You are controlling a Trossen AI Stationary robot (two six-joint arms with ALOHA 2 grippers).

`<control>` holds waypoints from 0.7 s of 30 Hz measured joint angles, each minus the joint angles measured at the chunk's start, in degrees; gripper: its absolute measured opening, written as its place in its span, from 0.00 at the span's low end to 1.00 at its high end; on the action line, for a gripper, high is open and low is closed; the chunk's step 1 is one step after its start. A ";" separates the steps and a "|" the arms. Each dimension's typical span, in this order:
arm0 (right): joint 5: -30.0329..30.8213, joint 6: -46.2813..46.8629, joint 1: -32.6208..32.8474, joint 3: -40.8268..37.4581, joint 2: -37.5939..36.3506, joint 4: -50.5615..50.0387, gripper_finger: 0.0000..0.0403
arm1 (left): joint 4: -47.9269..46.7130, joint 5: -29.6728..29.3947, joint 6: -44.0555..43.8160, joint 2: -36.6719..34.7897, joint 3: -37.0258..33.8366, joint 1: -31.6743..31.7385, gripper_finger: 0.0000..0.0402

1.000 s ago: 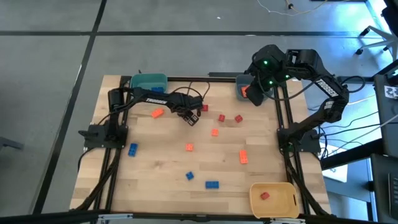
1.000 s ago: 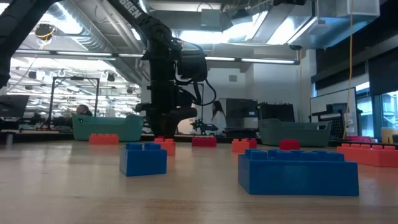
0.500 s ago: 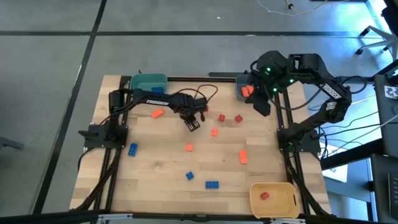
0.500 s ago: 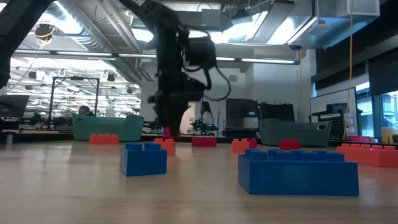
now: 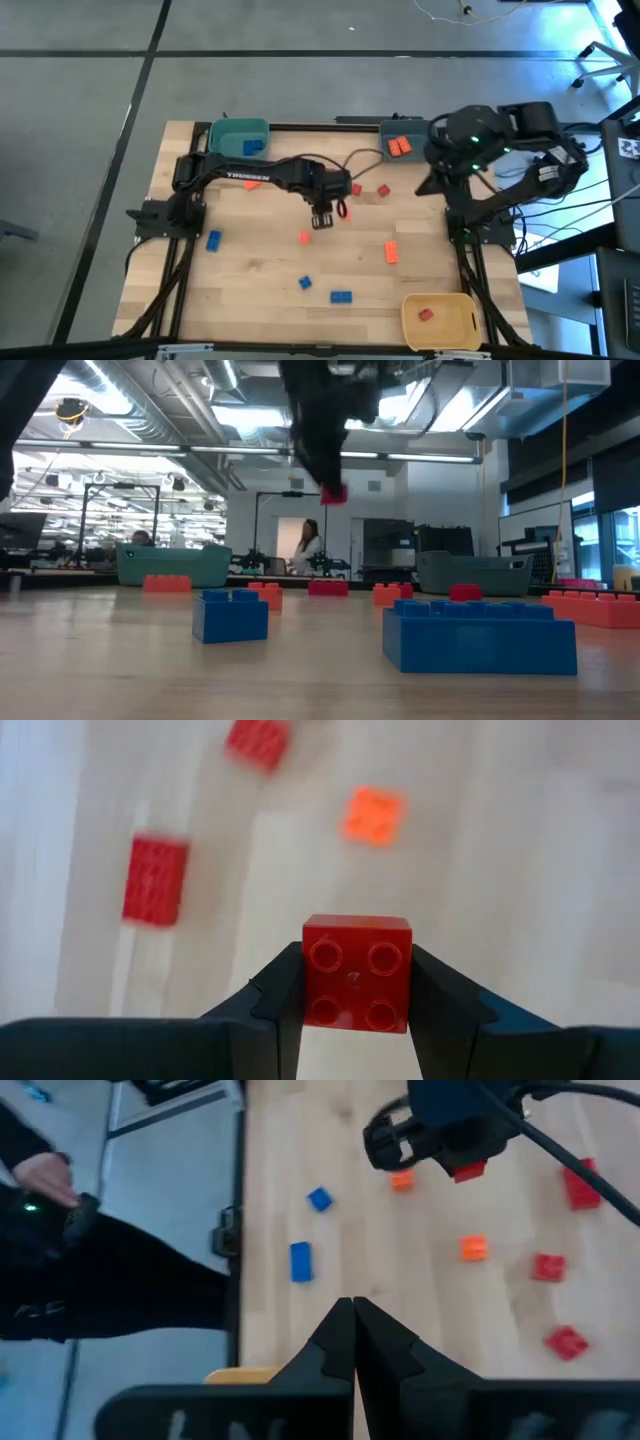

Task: Sort & place blocks by color
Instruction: Put the red game piece into the yellow bin

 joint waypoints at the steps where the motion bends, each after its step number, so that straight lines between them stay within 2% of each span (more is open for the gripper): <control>1: 0.00 1.09 1.03 0.00 -0.63 0.00 0.00 | -0.09 0.16 1.03 -0.05 1.03 -0.88 0.31; 6: 0.27 5.13 5.54 0.00 -3.56 -0.13 0.00 | 0.16 3.99 1.49 -0.11 5.37 -4.29 0.31; 11: 1.16 5.74 10.09 -0.01 -5.62 -0.47 0.01 | 2.02 3.91 -5.78 -0.11 8.34 -7.05 0.31; 19: 1.57 1.24 16.30 -2.27 -8.07 -0.49 0.01 | 16.94 1.97 -16.66 -0.13 10.36 -12.31 0.31; 21: 1.57 1.20 17.20 -3.36 -8.92 -0.40 0.01 | 20.50 -0.10 -18.73 -0.13 10.36 -13.97 0.31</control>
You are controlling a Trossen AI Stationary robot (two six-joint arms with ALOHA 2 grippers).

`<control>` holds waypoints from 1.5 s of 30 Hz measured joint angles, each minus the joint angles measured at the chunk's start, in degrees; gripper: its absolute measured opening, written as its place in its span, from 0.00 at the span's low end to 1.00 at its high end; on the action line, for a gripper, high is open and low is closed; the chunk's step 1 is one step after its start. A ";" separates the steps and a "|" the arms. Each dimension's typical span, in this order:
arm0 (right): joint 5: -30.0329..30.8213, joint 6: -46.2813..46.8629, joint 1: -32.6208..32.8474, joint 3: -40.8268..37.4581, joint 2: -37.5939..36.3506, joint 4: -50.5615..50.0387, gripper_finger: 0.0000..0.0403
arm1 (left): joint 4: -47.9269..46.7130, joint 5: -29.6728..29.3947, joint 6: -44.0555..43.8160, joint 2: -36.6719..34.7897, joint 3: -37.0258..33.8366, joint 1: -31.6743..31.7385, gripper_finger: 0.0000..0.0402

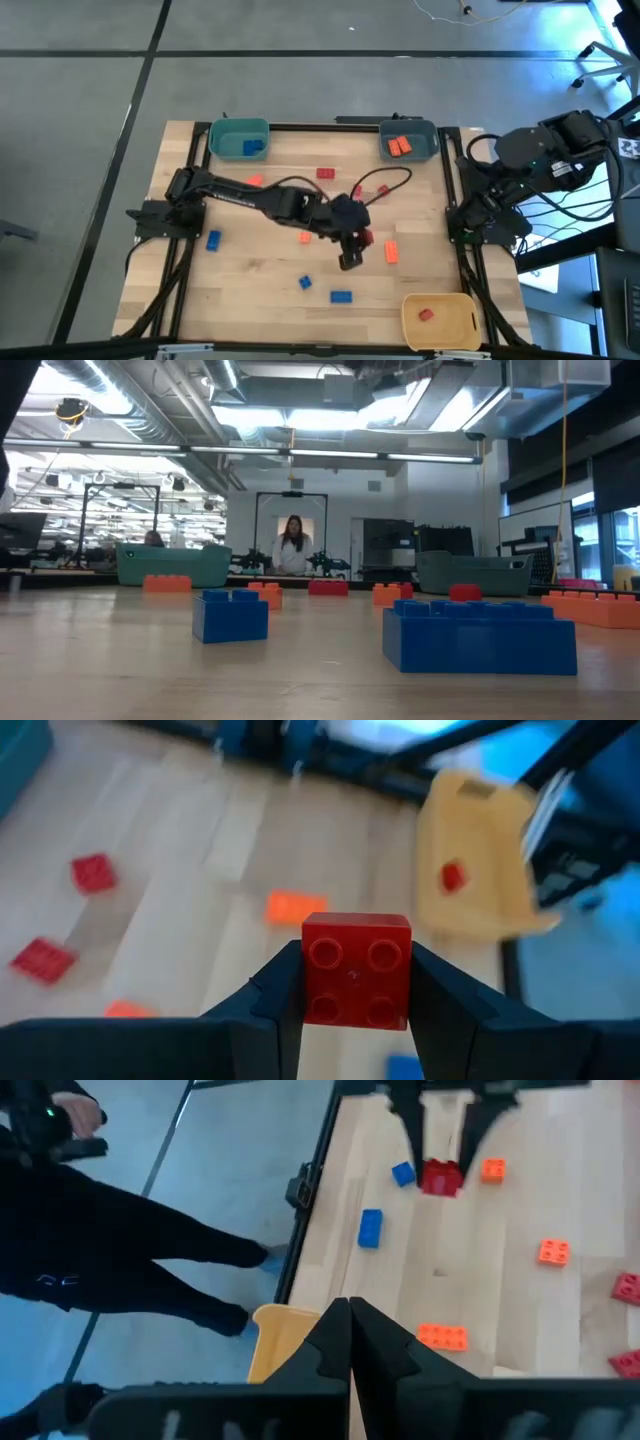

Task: Sort & place blocks by color
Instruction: Put the red game piece into the yellow bin

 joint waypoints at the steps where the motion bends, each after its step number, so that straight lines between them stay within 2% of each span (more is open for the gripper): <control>1: 0.01 0.01 0.51 -0.75 -0.55 0.02 0.01 | 1.31 -1.57 -0.48 -0.02 0.00 -0.81 0.31; 7: 2.56 0.22 2.53 -8.33 -4.64 -0.07 0.01 | 5.89 -9.20 -2.04 -0.02 0.00 -5.04 0.31; 12: 3.49 0.20 2.77 -14.53 -5.84 -0.12 0.01 | 11.66 -9.22 -0.23 -0.02 0.00 -6.11 0.31; 24: 3.08 -9.43 2.76 -24.38 -2.21 6.50 0.02 | 12.08 -3.68 0.32 -0.02 0.00 -2.60 0.31; 29: 3.25 -12.21 2.76 -24.97 -0.10 10.53 0.08 | 12.20 1.13 0.29 -0.02 0.00 -1.44 0.31; 34: 7.94 -17.73 2.76 -24.61 1.48 11.15 0.18 | 12.24 1.54 0.28 -0.02 0.00 -1.32 0.31; 38: 13.50 -25.13 2.76 -24.59 2.54 14.10 0.22 | 12.91 4.88 0.28 -0.02 0.00 -0.74 0.31; 45: 14.57 -32.76 2.76 -24.55 3.85 20.53 0.23 | 14.83 7.02 0.30 -0.02 0.00 1.14 0.31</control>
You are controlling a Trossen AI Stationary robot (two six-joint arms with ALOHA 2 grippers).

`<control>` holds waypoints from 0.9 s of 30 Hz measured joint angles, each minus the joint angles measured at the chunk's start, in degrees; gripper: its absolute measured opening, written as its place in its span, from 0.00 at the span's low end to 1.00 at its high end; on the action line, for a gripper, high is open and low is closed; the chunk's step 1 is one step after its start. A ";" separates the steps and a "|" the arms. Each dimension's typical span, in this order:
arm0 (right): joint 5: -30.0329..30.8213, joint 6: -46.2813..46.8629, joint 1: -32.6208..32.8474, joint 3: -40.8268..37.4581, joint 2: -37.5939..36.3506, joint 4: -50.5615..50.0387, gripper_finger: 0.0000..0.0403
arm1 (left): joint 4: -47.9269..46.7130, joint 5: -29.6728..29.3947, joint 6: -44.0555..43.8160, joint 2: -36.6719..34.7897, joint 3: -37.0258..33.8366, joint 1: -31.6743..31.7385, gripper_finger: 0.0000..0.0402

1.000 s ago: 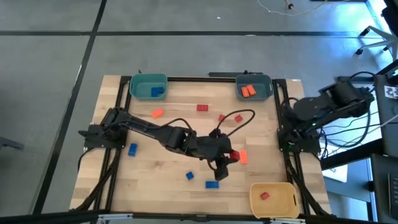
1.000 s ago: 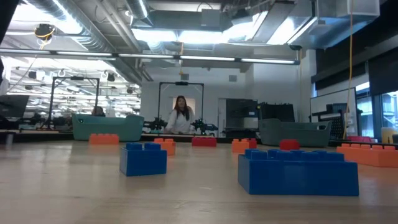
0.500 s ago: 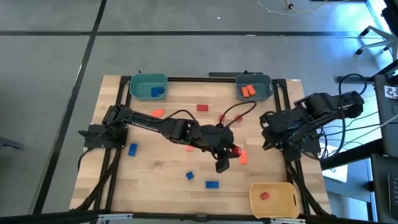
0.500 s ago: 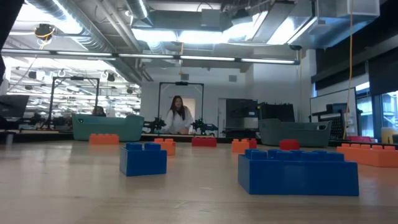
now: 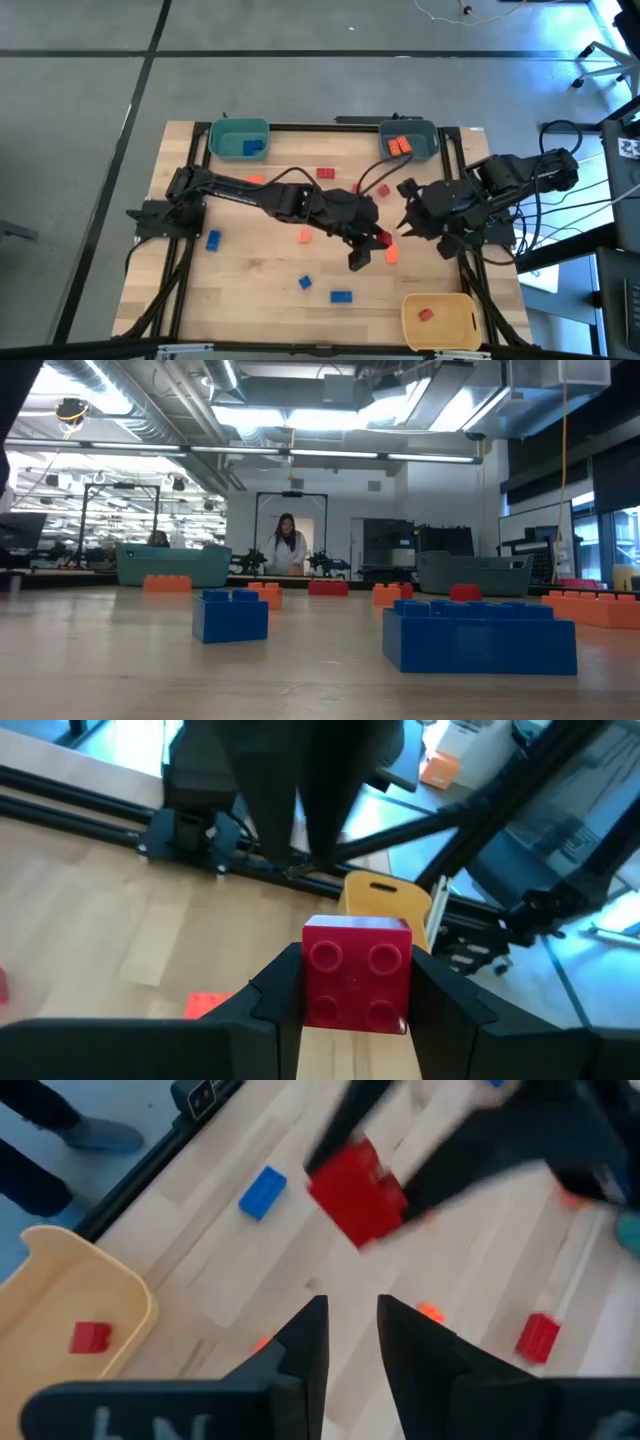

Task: Sort & place blocks by color
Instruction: Put the red game piece into the yellow bin

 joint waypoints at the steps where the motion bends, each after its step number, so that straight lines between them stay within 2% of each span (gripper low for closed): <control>1: 0.00 -0.40 0.00 0.00 0.00 0.44 0.23 | 0.14 0.31 0.02 0.00 0.00 0.33 0.31; 9: -0.01 0.98 0.00 0.00 0.09 3.03 0.23 | 0.01 1.89 -0.08 0.00 0.00 1.40 0.31; 17: -0.02 1.79 0.00 0.00 0.48 3.22 0.32 | -0.01 1.93 -0.09 0.00 0.00 1.38 0.31; 27: 1.83 -2.23 0.00 0.02 1.68 5.56 0.39 | 0.42 2.23 -0.13 0.00 -0.01 1.38 0.31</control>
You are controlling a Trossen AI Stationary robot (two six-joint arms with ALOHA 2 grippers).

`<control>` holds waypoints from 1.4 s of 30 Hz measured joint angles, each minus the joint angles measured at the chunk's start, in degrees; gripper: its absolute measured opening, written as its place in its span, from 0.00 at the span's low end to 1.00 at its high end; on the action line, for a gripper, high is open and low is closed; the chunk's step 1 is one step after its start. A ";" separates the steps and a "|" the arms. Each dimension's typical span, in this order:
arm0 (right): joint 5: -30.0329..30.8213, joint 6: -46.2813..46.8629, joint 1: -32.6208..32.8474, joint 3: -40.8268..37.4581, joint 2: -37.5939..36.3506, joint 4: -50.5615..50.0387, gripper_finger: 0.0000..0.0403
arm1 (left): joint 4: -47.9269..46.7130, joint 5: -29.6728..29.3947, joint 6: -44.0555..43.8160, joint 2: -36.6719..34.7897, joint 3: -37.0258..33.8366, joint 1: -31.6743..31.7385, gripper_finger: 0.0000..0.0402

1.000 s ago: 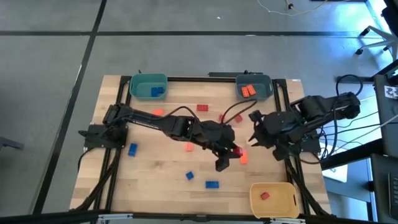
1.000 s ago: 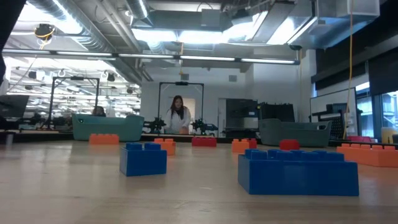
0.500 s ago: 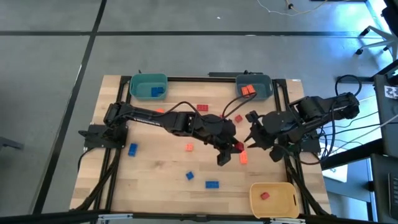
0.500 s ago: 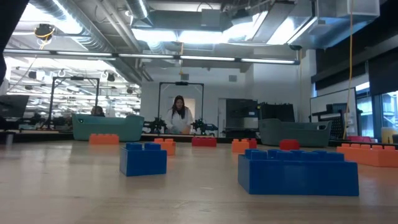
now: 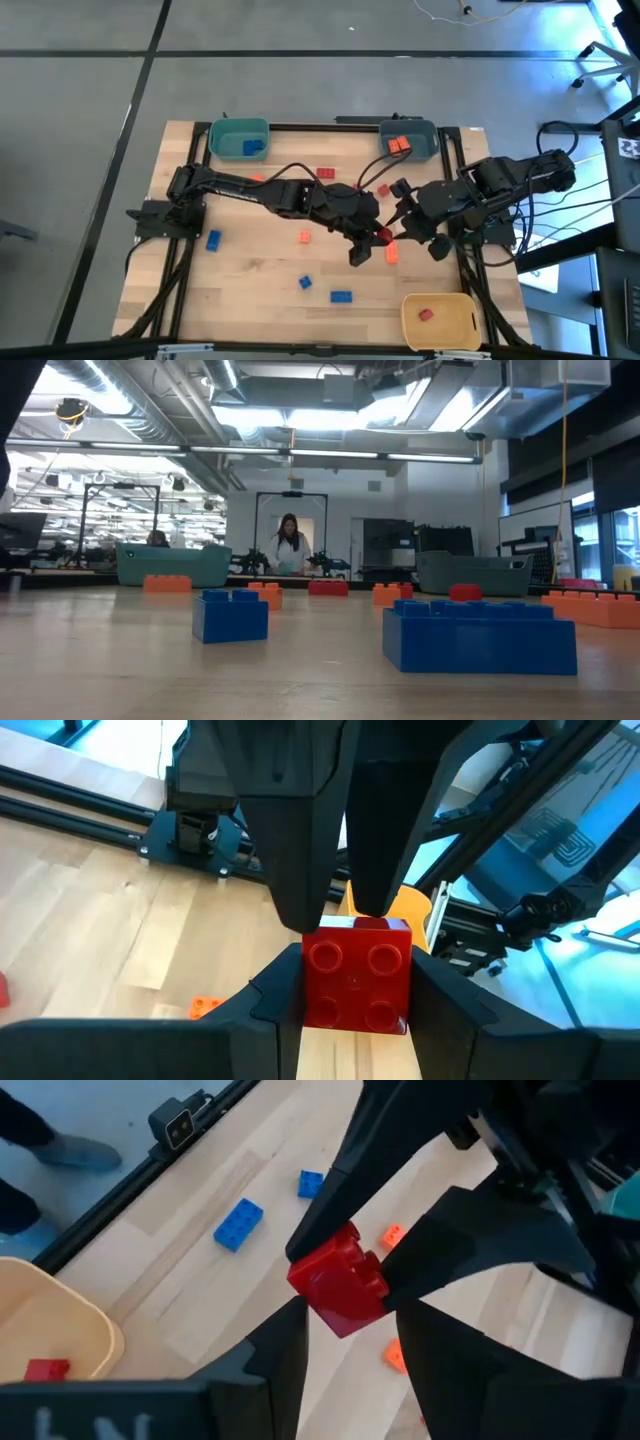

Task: Sort & place blocks by color
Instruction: Put the red game piece into the yellow bin

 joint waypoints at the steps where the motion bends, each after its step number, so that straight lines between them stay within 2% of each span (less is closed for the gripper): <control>1: -0.06 -0.60 -0.02 0.04 0.20 0.00 0.39 | 0.20 0.36 -0.02 0.00 -0.05 0.00 0.31; 13: 0.38 -3.83 1.28 0.08 1.36 0.22 0.39 | 1.06 1.01 0.11 -0.02 -0.05 -0.07 0.31; 42: -0.74 -4.24 1.99 0.02 1.60 2.08 0.39 | 2.14 1.68 1.68 -0.02 -0.05 1.17 0.31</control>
